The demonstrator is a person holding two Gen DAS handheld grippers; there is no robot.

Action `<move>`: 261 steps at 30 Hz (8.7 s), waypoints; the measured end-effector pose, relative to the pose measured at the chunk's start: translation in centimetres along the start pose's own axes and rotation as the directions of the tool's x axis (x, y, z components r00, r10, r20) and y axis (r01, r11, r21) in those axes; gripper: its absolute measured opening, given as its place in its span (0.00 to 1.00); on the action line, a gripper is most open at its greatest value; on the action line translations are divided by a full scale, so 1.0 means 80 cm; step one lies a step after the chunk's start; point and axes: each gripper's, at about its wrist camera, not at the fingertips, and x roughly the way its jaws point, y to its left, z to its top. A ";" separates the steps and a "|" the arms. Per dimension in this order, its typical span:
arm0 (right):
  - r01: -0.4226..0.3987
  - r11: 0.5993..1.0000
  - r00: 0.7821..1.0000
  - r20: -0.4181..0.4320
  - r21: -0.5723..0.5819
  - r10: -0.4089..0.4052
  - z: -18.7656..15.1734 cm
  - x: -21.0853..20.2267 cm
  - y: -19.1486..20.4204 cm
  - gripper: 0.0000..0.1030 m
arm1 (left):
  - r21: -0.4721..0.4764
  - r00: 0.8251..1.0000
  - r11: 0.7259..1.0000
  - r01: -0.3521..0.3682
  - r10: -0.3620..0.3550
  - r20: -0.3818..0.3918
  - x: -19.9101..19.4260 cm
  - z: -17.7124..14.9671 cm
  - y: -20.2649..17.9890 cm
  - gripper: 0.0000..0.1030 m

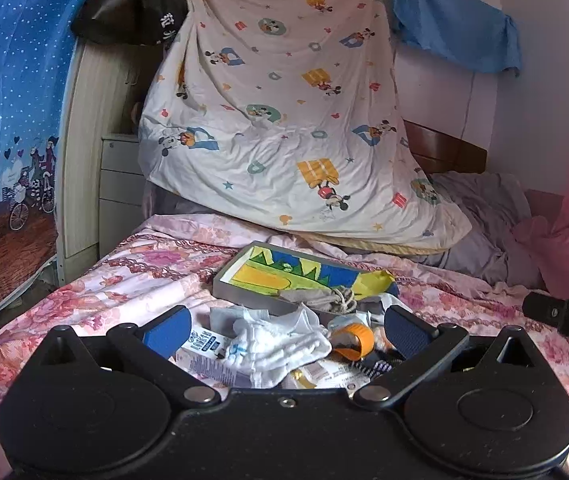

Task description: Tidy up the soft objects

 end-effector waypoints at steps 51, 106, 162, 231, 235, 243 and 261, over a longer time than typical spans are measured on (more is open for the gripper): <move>-0.098 0.995 0.938 -0.334 0.009 0.095 -0.054 0.033 0.005 0.99 | -0.078 0.931 0.995 0.056 -0.080 -0.357 0.056 -0.072 0.021 0.99; -0.415 0.906 0.732 -0.561 0.080 0.385 -0.078 0.266 0.019 0.85 | -0.285 0.718 0.909 0.304 -0.415 -0.559 0.194 -0.108 -0.018 0.33; -0.335 0.942 0.823 -0.480 0.021 0.303 -0.062 0.241 0.013 0.00 | -0.350 0.720 0.901 0.255 -0.419 -0.553 0.191 -0.113 -0.045 0.11; -0.191 0.911 0.906 -0.291 0.366 0.307 -0.018 0.481 -0.017 0.02 | -0.506 0.843 0.861 0.062 -0.316 -0.435 0.516 0.027 0.009 0.15; -0.172 0.923 0.908 -0.309 0.345 0.284 -0.023 0.483 -0.014 0.08 | -0.457 0.844 0.889 0.041 -0.275 -0.460 0.511 0.031 0.005 0.21; -0.151 0.932 0.916 -0.308 0.331 0.257 -0.008 0.466 -0.016 0.34 | -0.363 0.866 0.932 0.009 -0.188 -0.463 0.485 0.046 -0.002 0.52; -0.154 0.974 0.966 -0.181 0.169 0.184 0.065 0.341 -0.009 0.90 | -0.257 0.980 0.966 0.000 -0.052 -0.194 0.327 0.108 -0.023 0.94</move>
